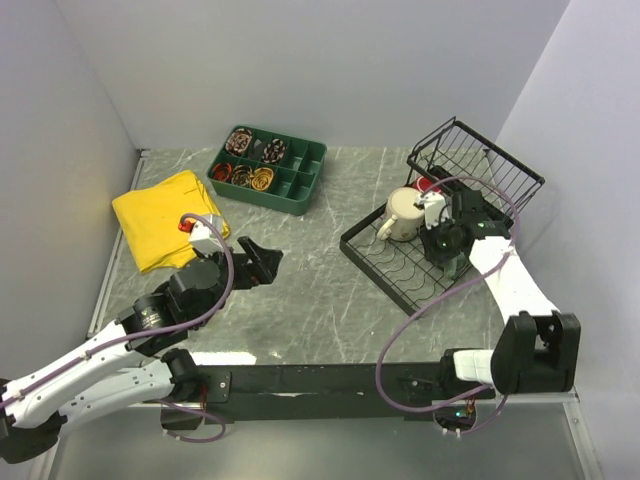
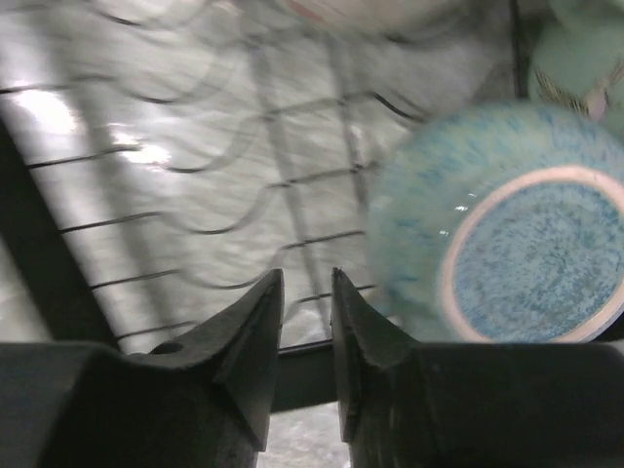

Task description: Load the cups into the dish rack

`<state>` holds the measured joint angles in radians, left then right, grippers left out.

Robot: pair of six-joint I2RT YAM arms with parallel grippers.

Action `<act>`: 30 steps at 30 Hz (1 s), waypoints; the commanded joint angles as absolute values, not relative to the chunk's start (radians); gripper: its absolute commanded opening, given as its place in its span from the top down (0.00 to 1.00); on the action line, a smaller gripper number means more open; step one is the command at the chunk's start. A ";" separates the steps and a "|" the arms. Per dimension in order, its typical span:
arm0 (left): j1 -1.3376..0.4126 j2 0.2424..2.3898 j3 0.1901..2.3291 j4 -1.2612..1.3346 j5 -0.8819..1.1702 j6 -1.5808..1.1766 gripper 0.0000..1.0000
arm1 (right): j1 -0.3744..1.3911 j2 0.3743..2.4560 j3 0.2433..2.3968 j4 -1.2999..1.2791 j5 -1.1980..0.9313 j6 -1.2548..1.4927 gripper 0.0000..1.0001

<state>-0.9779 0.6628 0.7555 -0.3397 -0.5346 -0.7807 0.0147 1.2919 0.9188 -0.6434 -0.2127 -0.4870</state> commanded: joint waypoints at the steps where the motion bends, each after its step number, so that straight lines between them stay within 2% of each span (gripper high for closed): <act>1: -0.974 0.655 0.798 -0.484 -0.592 -0.860 0.04 | 0.014 1.148 1.067 -0.797 -0.486 -0.558 0.60; 2: -0.971 0.653 0.807 -0.517 -0.613 -0.874 0.04 | 0.012 1.131 1.083 -0.817 -0.583 -0.567 0.57; 3: -0.966 0.653 0.833 -0.558 -0.635 -0.937 0.04 | 0.014 1.112 1.095 -0.842 -0.625 -0.571 0.50; 5: -0.954 0.652 0.854 -0.683 -0.658 -0.986 0.04 | 0.012 1.069 1.108 -0.844 -0.707 -0.568 0.42; 6: -0.948 0.652 0.871 -0.733 -0.676 -1.035 0.04 | 0.014 1.056 1.098 -0.818 -0.771 -0.552 0.33; 7: -0.942 0.653 0.879 -0.776 -0.687 -1.064 0.04 | 0.012 1.034 1.068 -0.795 -0.793 -0.525 0.29; 11: -0.856 0.676 0.884 -1.000 -0.732 -1.204 0.04 | 0.012 1.023 0.982 -0.678 -0.863 -0.473 0.22; 13: -0.792 0.680 0.858 -0.985 -0.697 -1.186 0.04 | 0.012 1.028 0.947 -0.663 -0.913 -0.459 0.20; 16: -0.603 0.710 0.816 -0.867 -0.574 -1.053 0.04 | 0.008 0.997 0.910 -0.638 -0.948 -0.454 0.18; 17: -0.501 0.748 0.810 -0.841 -0.537 -1.023 0.04 | 0.009 0.986 0.904 -0.635 -0.951 -0.459 0.18; 20: -0.369 0.861 0.807 -0.767 -0.470 -0.942 0.03 | 0.006 0.953 0.882 -0.630 -0.988 -0.469 0.18; 24: -0.328 1.009 0.851 -0.738 -0.459 -0.905 0.01 | 0.006 0.931 0.859 -0.620 -0.999 -0.476 0.18; 30: -0.328 1.106 0.884 -0.818 -0.503 -0.959 0.06 | 0.005 0.917 0.864 -0.626 -1.020 -0.482 0.18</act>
